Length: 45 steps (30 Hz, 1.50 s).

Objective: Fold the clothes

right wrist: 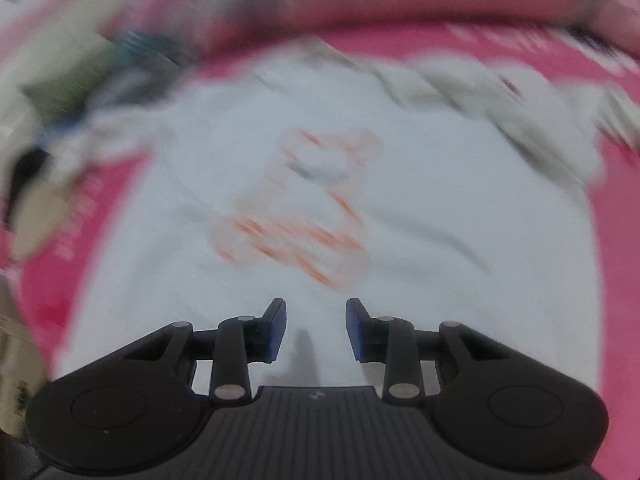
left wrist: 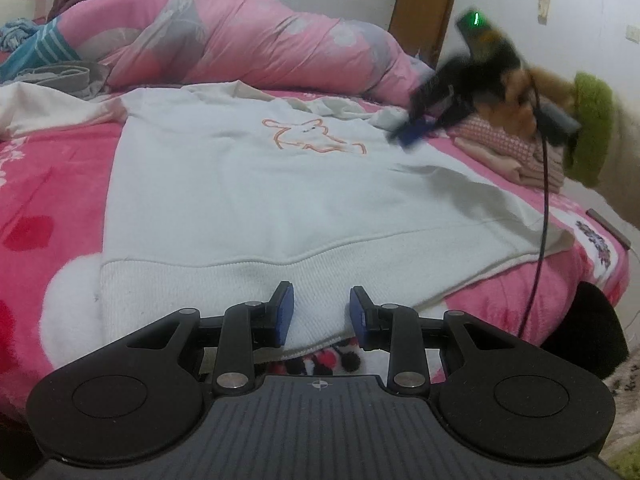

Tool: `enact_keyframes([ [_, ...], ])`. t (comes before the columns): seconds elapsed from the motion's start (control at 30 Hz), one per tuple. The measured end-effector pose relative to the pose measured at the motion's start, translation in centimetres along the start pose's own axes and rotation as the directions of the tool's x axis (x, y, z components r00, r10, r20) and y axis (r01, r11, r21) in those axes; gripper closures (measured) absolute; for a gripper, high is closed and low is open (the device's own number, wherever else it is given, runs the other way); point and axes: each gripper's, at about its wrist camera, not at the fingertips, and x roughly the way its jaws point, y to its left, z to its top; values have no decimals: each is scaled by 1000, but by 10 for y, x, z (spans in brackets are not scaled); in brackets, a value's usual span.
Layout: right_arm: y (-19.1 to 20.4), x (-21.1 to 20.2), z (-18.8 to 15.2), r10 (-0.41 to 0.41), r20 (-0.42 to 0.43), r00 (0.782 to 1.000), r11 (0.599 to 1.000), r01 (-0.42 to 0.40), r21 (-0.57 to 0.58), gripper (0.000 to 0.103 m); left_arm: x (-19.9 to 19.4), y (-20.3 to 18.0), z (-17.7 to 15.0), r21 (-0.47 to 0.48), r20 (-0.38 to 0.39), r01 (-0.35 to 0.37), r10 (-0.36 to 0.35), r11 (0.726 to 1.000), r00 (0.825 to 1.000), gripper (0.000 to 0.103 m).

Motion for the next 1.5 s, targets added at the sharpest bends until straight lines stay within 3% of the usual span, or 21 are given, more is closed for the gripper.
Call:
enact_keyframes([
  [0.07, -28, 1, -7, -49, -25, 998, 999, 50, 21, 74, 0, -3, 1, 10, -8, -13, 13, 1000, 1000, 72],
  [0.13, -51, 5, 7, -33, 64, 997, 992, 25, 126, 79, 0, -5, 2, 19, -18, -25, 25, 1000, 1000, 72],
  [0.27, -67, -23, 18, -113, 174, 978, 975, 76, 207, 76, 1, -6, 5, 35, -38, -35, 36, 999, 999, 71],
  [0.37, -70, -66, -14, 29, 168, 985, 993, -48, 109, 70, 1, -5, 6, 41, -50, -30, 32, 999, 998, 71],
  [0.47, -73, -79, -49, 166, 34, 985, 986, -167, 16, 64, 2, -4, 9, 49, -65, -26, 29, 998, 997, 71],
  [0.6, -91, -42, -59, 29, 5, 1000, 1000, -29, 11, 72, 4, -6, 11, 62, -82, -32, 37, 998, 996, 71],
  [0.7, -121, -52, -42, -115, 124, 986, 973, 86, 213, 71, 4, -7, 12, 63, -91, -36, 42, 997, 995, 71],
  [0.73, -126, -60, -39, -146, 155, 977, 967, 108, 230, 70, 4, -7, 13, 63, -94, -36, 42, 997, 995, 71],
  [0.8, -121, -78, -45, -93, 165, 982, 983, 64, 170, 69, 5, -7, 13, 66, -99, -36, 42, 997, 994, 71],
  [0.9, -101, -91, -71, 85, 102, 991, 996, -86, 9, 63, 6, -6, 14, 73, -105, -35, 42, 997, 994, 70],
  [0.97, -97, -81, -84, 50, 65, 997, 998, -47, -42, 63, 6, -6, 14, 75, -110, -34, 42, 997, 993, 70],
  [1.0, -103, -72, -87, -32, 55, 998, 999, 34, -33, 64, 6, -6, 15, 74, -111, -33, 41, 997, 993, 70],
  [1.07, -129, -76, -88, -135, 104, 985, 984, 121, 129, 74, 6, -6, 15, 73, -115, -34, 42, 997, 992, 70],
  [1.13, -146, -90, -90, -192, 166, 967, 957, 147, 250, 71, 4, -7, 17, 75, -120, -42, 51, 996, 991, 70],
  [1.2, -135, -115, -99, -167, 252, 953, 969, 111, 222, 71, 2, -9, 17, 82, -123, -53, 63, 995, 990, 70],
  [1.27, -109, -128, -115, -36, 290, 956, 993, 2, 119, 70, 1, -12, 15, 92, -120, -63, 74, 994, 990, 69],
  [1.33, -88, -128, -138, 94, 262, 961, 994, -104, 23, 70, 0, -13, 13, 92, -114, -70, 81, 993, 990, 68],
  [1.4, -83, -123, -165, 89, 217, 972, 996, -92, 3, 70, -1, -13, 12, 87, -108, -72, 81, 994, 991, 67],
  [1.5, -96, -128, -213, 34, 222, 974, 997, -47, 56, 73, -3, -11, 11, 76, -111, -66, 74, 995, 991, 67],
])
